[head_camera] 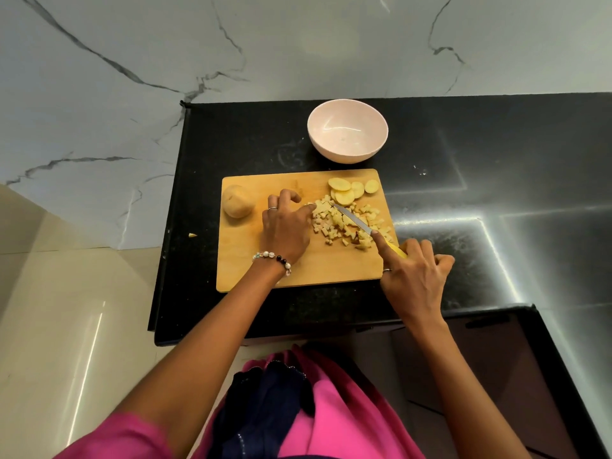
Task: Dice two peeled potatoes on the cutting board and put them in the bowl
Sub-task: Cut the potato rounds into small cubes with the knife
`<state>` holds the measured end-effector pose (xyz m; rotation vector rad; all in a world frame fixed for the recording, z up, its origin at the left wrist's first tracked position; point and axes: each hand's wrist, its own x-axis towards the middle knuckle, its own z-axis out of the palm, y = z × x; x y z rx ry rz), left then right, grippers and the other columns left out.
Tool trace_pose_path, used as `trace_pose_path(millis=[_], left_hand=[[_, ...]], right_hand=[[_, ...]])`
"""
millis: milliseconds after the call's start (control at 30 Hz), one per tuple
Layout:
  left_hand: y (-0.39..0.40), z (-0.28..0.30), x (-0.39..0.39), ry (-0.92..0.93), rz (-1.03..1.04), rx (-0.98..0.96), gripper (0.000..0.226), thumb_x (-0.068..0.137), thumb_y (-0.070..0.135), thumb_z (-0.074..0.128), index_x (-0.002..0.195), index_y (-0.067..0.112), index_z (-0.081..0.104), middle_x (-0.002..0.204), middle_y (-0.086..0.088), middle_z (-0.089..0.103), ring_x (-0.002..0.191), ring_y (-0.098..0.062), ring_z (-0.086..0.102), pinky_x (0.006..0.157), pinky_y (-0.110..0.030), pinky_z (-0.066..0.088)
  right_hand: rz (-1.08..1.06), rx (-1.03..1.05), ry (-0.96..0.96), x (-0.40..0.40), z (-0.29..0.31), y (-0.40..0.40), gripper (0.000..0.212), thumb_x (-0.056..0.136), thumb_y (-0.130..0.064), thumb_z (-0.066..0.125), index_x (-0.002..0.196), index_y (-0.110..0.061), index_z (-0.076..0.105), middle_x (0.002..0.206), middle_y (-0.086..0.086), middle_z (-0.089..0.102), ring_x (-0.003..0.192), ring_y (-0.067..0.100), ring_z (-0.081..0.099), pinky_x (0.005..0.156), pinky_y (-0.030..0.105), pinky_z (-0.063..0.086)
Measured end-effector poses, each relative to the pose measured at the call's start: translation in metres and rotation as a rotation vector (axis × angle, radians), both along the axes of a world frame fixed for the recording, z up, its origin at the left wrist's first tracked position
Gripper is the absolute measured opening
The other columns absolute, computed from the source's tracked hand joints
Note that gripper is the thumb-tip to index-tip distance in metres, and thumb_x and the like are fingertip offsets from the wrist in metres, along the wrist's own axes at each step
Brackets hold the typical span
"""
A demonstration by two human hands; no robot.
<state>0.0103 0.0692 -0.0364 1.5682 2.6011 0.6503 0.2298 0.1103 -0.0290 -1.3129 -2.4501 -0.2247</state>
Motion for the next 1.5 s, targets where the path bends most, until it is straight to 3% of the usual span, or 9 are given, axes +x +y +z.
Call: trace_pose_path(millis=[167,333,500,667,867,933,1100,1267,1500], left_hand=[[0.028,0.02,0.002,-0.239,0.096,0.027,0.019,0.074,0.039,0.075,0.085,0.023,0.073,0.106,0.004,0.057,0.108,-0.02,0.043,0.08,-0.029,0.033],[0.067,0.023,-0.005,-0.278,0.021,0.044,0.009,0.084,0.024,0.069,0.092,0.026,0.072,0.103,0.003,0.064,0.104,-0.021,0.051,0.086,-0.036,0.044],[0.097,0.024,-0.01,-0.147,-0.17,-0.195,0.042,0.088,0.034,0.063,0.127,0.02,0.059,0.12,-0.005,0.06,0.114,-0.026,0.05,0.094,-0.04,0.045],[0.107,0.026,-0.012,0.008,-0.255,-0.202,0.033,0.089,0.035,0.061,0.112,0.011,0.068,0.108,-0.008,0.064,0.101,-0.025,0.058,0.09,-0.038,0.047],[0.102,0.023,-0.015,0.175,-0.391,-0.061,0.021,0.097,0.011,0.044,0.09,0.002,0.062,0.086,-0.014,0.062,0.078,-0.028,0.059,0.065,-0.031,0.041],[0.1,0.026,-0.019,0.11,-0.304,0.046,0.019,0.095,0.008,0.045,0.089,0.001,0.062,0.084,-0.015,0.062,0.076,-0.028,0.059,0.063,-0.031,0.041],[0.069,0.032,-0.034,-0.276,0.102,0.283,0.023,0.089,0.014,0.052,0.08,0.005,0.071,0.07,-0.008,0.065,0.067,-0.019,0.06,0.064,-0.04,0.052],[0.019,0.024,-0.043,-0.429,0.362,0.21,0.019,0.092,0.017,0.055,0.091,0.008,0.072,0.081,-0.006,0.07,0.077,-0.02,0.065,0.073,-0.036,0.055],[-0.015,0.009,-0.044,-0.603,0.327,0.083,0.02,0.092,0.014,0.059,0.108,0.005,0.068,0.096,-0.011,0.071,0.088,-0.026,0.067,0.083,-0.04,0.056]], right_hand=[[-0.042,-0.332,0.248,-0.014,0.001,0.006,0.044,0.09,-0.014,0.059,0.132,-0.023,0.056,0.072,0.01,0.056,0.072,0.032,0.053,0.063,0.04,0.036],[-0.093,-0.5,0.538,-0.027,0.002,0.013,0.038,0.096,-0.021,0.053,0.133,-0.013,0.054,0.078,0.012,0.068,0.062,0.016,0.05,0.059,0.028,0.037],[-0.103,-0.477,0.567,-0.033,0.002,0.021,0.037,0.096,-0.02,0.053,0.132,-0.011,0.055,0.076,0.011,0.068,0.06,0.017,0.051,0.059,0.027,0.036],[-0.098,-0.475,0.567,-0.032,-0.001,0.026,0.038,0.096,-0.019,0.052,0.133,-0.012,0.053,0.068,0.007,0.064,0.056,0.016,0.049,0.054,0.031,0.04],[-0.083,-0.462,0.574,-0.033,-0.002,0.026,0.037,0.096,-0.019,0.051,0.133,-0.011,0.054,0.066,0.004,0.061,0.056,0.014,0.047,0.056,0.027,0.034],[-0.063,-0.456,0.572,-0.034,-0.002,0.023,0.037,0.096,-0.018,0.052,0.132,-0.009,0.054,0.068,0.006,0.063,0.058,0.016,0.05,0.056,0.028,0.035],[0.086,-0.444,0.559,-0.045,-0.006,-0.009,0.037,0.094,-0.018,0.051,0.125,0.001,0.058,0.078,0.011,0.065,0.065,0.026,0.057,0.054,0.034,0.044],[0.162,-0.446,0.347,-0.056,-0.02,-0.053,0.033,0.091,-0.018,0.051,0.118,-0.002,0.06,0.09,0.014,0.055,0.062,0.031,0.054,0.044,0.036,0.044],[0.021,-0.332,0.119,-0.072,-0.016,-0.054,0.045,0.071,0.003,0.067,0.116,0.0,0.06,0.096,0.02,0.054,0.076,0.036,0.056,0.036,0.03,0.037]])
